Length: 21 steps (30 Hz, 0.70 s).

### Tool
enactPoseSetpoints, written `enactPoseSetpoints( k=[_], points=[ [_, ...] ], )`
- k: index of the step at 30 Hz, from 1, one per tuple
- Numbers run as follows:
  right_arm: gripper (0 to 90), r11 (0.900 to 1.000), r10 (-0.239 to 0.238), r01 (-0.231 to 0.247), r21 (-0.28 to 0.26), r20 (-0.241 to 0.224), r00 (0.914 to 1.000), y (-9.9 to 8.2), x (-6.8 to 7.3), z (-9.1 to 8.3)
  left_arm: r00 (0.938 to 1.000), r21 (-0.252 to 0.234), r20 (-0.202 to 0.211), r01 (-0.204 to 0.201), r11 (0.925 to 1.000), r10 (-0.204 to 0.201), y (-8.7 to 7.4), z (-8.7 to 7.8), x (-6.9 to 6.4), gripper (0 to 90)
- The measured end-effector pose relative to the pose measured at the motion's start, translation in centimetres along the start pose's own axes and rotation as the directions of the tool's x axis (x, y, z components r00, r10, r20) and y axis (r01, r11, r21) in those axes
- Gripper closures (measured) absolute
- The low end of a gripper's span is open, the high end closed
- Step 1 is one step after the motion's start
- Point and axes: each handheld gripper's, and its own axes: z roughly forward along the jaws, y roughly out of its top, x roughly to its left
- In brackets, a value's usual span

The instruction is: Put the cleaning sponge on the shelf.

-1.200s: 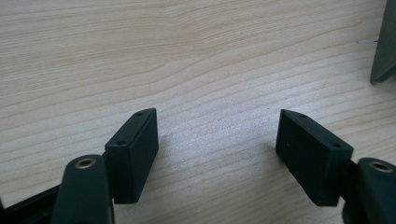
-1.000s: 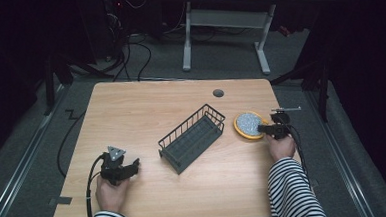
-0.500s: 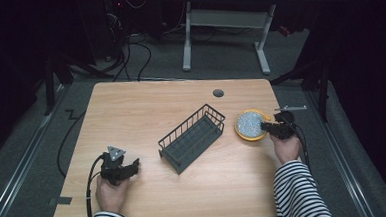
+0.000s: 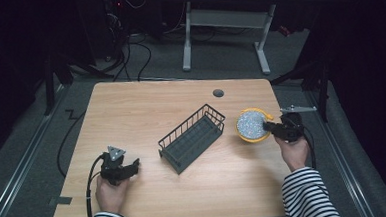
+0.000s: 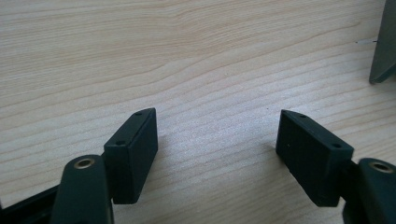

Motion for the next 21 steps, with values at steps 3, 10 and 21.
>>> enactPoseSetpoints(
  k=[3, 10, 21],
  points=[
    [83.1, 0.9995, -0.028, 0.028, -0.015, -0.020, 0.9994, 0.4, 0.7, -0.8, 1.0000, 0.000, 0.000, 0.000, 1.0000, 0.000, 0.0, 0.0, 0.0, 30.1],
    [83.1, 0.9946, -0.088, 0.083, -0.062, -0.077, 0.9931, 2.0, 2.7, -2.8, 1.0000, 0.000, 0.000, 0.000, 1.0000, 0.000, 0.0, 0.0, 0.0, 30.1],
    [83.0, 0.9864, -0.139, 0.120, -0.112, -0.182, 0.9733, 4.6, 5.4, -3.9, 1.0000, 0.000, 0.000, 0.000, 1.0000, 0.000, 0.0, 0.0, 0.0, 30.1]
  ],
)
